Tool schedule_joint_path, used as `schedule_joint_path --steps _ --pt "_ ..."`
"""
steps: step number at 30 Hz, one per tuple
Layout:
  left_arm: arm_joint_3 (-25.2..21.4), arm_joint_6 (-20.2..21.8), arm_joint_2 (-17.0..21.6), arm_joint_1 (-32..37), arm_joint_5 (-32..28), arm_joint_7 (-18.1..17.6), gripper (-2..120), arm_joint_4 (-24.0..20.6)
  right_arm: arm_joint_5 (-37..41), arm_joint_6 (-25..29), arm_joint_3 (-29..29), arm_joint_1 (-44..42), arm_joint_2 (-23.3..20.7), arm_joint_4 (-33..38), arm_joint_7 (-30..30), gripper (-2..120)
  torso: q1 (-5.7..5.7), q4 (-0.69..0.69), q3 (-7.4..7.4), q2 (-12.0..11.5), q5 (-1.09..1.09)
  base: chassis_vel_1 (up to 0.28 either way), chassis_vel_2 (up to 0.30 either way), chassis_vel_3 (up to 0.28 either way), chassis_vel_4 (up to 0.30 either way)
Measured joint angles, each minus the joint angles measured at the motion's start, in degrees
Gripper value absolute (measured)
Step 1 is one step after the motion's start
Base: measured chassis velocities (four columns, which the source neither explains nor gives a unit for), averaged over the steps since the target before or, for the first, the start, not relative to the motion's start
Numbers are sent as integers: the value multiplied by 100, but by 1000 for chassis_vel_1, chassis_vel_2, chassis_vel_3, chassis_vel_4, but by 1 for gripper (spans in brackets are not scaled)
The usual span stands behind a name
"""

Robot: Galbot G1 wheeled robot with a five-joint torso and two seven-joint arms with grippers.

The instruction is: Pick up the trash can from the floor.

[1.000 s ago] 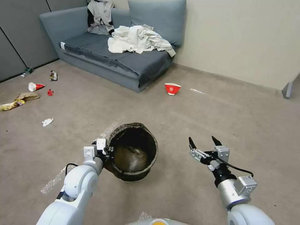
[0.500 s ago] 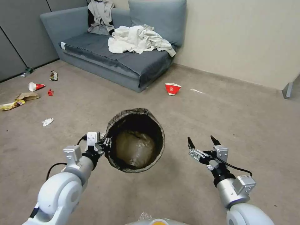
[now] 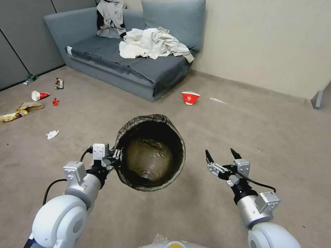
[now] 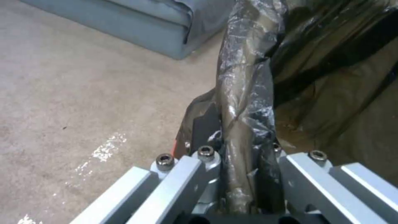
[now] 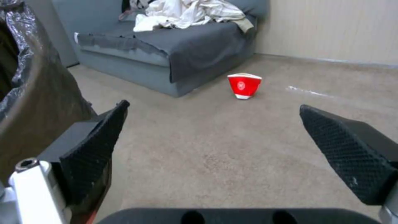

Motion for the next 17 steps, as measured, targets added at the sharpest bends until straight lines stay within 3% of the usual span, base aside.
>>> schedule_joint_path --steps 17 --pt "29 -1 52 -28 -35 -12 3 68 4 0 -13 50 42 -39 21 100 0 0 0 0 0 0 0 0 0"
